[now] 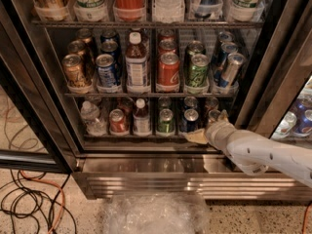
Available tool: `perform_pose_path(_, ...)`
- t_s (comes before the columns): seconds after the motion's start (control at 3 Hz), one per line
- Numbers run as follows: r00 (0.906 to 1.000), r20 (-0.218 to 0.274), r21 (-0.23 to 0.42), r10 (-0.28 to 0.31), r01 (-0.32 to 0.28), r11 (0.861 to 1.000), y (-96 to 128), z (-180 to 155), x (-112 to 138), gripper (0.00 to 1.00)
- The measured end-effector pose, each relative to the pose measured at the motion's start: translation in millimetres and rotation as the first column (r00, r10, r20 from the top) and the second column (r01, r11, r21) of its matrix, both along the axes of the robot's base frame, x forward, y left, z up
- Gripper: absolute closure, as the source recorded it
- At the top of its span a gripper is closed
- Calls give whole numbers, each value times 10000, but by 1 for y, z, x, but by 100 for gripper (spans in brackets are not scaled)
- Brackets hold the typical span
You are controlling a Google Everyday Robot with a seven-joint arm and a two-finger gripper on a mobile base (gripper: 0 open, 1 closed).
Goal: Pick orange can from bottom shelf of fridge
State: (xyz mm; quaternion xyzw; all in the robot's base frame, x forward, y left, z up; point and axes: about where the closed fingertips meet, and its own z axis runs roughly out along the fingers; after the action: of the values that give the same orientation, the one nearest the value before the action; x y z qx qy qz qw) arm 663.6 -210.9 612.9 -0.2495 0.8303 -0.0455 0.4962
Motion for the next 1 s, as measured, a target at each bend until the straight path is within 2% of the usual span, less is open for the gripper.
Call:
perform_pose_path(0.67,9999,-103,-19,5,-5,10000,2,1,-1,0)
perform_pose_path(1.0,9999,-103,-18,4,-5,10000,2,1,-1,6)
